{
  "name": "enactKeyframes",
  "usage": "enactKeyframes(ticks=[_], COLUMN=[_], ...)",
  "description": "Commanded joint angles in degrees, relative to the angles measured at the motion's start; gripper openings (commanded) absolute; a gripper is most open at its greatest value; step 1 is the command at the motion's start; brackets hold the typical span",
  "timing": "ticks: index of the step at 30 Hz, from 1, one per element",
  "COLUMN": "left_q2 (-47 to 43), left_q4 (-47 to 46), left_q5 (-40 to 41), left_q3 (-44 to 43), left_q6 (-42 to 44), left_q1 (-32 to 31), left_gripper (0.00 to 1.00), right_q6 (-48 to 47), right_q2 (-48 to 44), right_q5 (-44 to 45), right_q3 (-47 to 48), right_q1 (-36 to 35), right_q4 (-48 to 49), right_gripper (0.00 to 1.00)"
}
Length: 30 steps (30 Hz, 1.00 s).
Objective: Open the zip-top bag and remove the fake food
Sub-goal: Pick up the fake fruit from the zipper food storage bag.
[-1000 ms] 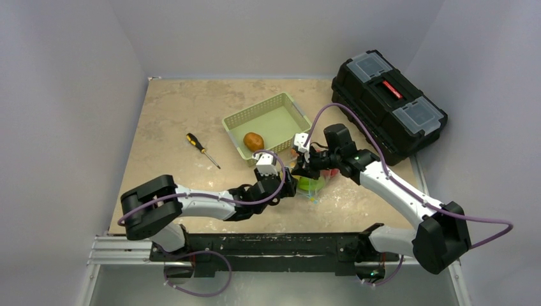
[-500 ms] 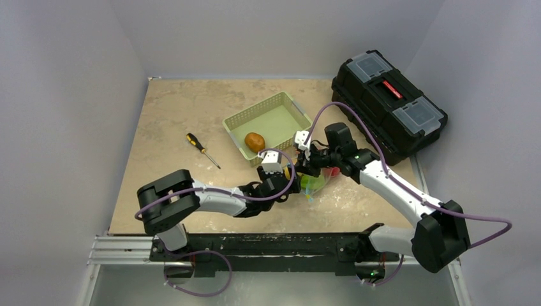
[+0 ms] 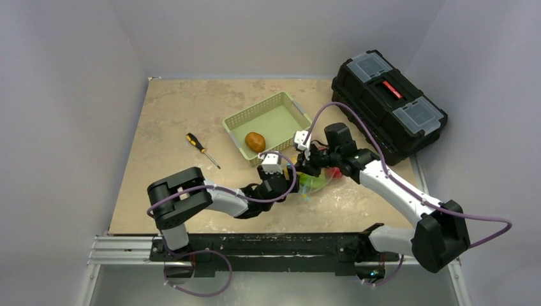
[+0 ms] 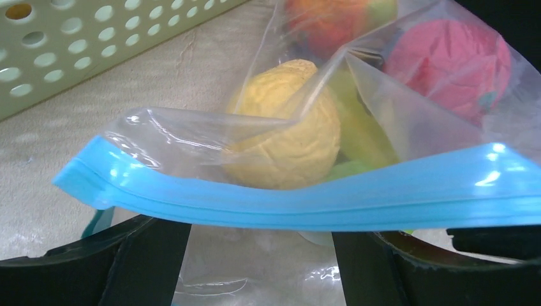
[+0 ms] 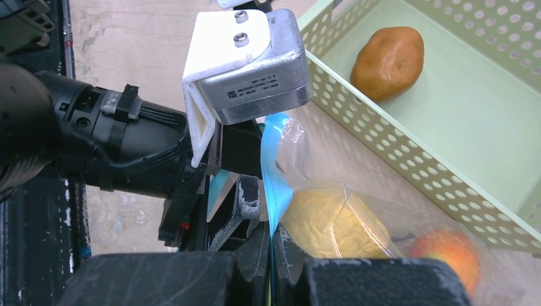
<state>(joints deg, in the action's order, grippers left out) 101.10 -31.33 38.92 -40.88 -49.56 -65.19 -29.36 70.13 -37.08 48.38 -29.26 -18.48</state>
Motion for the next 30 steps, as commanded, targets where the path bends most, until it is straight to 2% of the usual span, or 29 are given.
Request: enactKeyframes(ticks=[1, 3, 9, 11, 13, 16, 20, 23, 30], left_q2=[-0.08, -0.19, 0.3, 0.49, 0.37, 0.01, 0.12, 0.49, 1.53], left_q4=[-18.36, -21.76, -28.34, -29.57, -29.72, -28.86, -28.07, -27.43, -24.72], left_q5=[-4.76, -7.38, -14.14, -15.51, -16.23, -16.47, -16.65, -17.42, -20.13], left_q3=[4.05, 5.2, 7.6, 8.19, 8.44, 8.3, 7.77, 7.13, 5.83], left_q6=[10.03, 12.17, 15.01, 15.49, 15.88, 16.27, 16.62, 16.81, 16.53], left_q1=[0.98, 1.47, 3.35, 3.92, 4.25, 4.66, 5.3, 5.91, 7.51], left_gripper=[0.78, 0.78, 0.77, 0.77, 0.77, 0.77, 0.77, 0.77, 0.78], right_q6=[-0.6, -1.06, -4.11, -3.48, -0.04, 8.53, 9.05, 8.7, 7.71], right_q2=[-1.4, -2.03, -5.07, -6.61, -7.18, -5.38, 3.22, 10.42, 20.55], right_q5=[-3.84, -4.83, -17.72, -17.71, -12.65, 0.75, 15.65, 19.41, 22.1], right_q3=[1.42, 1.94, 8.28, 9.2, 8.81, 7.49, 12.07, 15.56, 16.38], right_q1=[-1.08, -0.97, 4.01, 6.33, 7.38, 7.47, 7.43, 7.01, 4.7], right_q4=[-1.31, -2.15, -11.43, -11.44, -8.28, 0.4, 0.52, -0.07, -1.57], right_gripper=[0.14, 0.24, 0.37, 0.39, 0.39, 0.35, 0.15, 0.09, 0.07])
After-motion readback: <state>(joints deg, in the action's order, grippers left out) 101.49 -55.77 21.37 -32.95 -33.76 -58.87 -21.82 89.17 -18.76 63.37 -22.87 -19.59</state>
